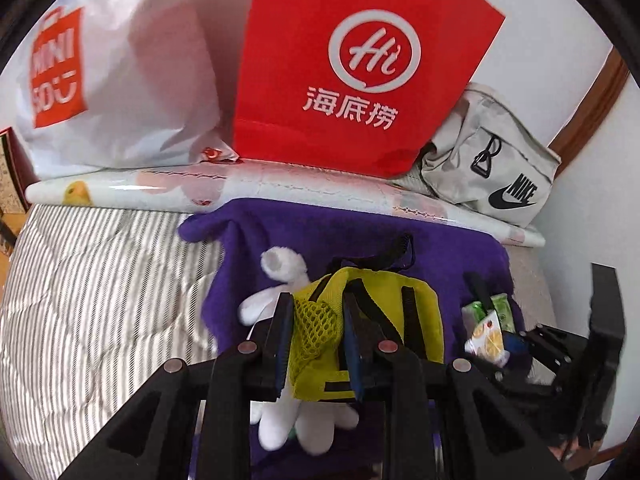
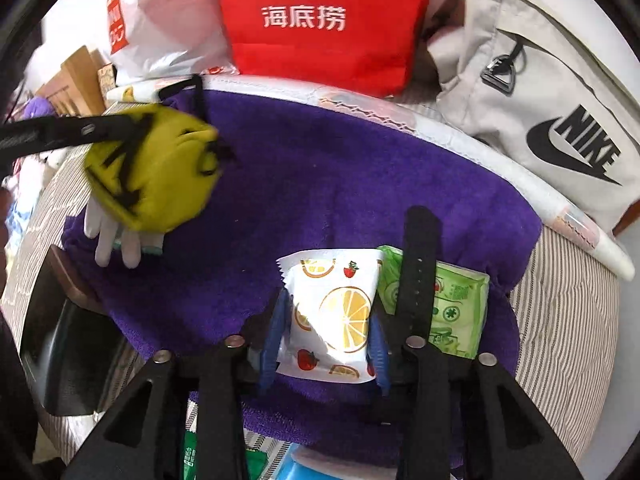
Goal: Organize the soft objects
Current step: 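Carry the snack packet with the right tool while the left carries the yellow bag onto the purple towel, then release the snack packet on the towel with the right tool while the left releases the yellow bag, then grasp the white mesh bag with the left tool while the right moves toward the white sponge, then lift the mesh bag with the left tool while the right grasps the white sponge block, then carry the mesh bag with the left tool while the right carries the sponge toward the towel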
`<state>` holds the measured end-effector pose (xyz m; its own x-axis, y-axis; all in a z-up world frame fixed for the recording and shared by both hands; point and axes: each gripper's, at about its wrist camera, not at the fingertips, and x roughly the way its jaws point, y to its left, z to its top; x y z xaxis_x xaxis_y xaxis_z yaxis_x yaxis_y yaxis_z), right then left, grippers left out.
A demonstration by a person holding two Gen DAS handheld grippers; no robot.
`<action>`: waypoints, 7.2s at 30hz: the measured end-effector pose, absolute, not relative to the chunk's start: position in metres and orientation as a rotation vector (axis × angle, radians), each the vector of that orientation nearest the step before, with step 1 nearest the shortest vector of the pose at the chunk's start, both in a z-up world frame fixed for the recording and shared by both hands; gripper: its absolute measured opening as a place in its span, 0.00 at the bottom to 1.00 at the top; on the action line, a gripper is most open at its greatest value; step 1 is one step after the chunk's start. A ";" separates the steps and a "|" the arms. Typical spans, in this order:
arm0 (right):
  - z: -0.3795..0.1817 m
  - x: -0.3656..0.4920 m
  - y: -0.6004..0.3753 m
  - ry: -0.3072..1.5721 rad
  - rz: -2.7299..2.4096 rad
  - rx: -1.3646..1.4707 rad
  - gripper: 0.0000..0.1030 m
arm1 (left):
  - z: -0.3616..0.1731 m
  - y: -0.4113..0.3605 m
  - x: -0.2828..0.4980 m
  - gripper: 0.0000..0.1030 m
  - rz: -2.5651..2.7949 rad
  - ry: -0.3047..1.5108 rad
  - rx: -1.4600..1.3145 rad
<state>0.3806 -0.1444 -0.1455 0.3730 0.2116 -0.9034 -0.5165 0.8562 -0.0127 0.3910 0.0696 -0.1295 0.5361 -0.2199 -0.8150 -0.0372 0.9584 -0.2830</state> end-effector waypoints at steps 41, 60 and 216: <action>-0.059 0.231 -0.201 0.885 0.496 -0.134 0.66 | -0.069 0.041 0.261 0.57 -0.159 0.944 -0.148; -0.098 0.126 -0.252 0.920 0.427 -0.055 0.66 | -0.155 0.019 0.131 0.71 -0.240 1.028 -0.182; -0.058 0.249 -0.216 0.832 0.454 -0.076 0.50 | -0.095 0.039 0.200 0.08 -0.240 0.948 -0.252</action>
<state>0.2493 -0.2165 -0.0583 0.5841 0.3592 -0.7279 -0.4175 0.9020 0.1101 0.2001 0.0385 -0.0948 0.5609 -0.3104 -0.7674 0.0913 0.9446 -0.3153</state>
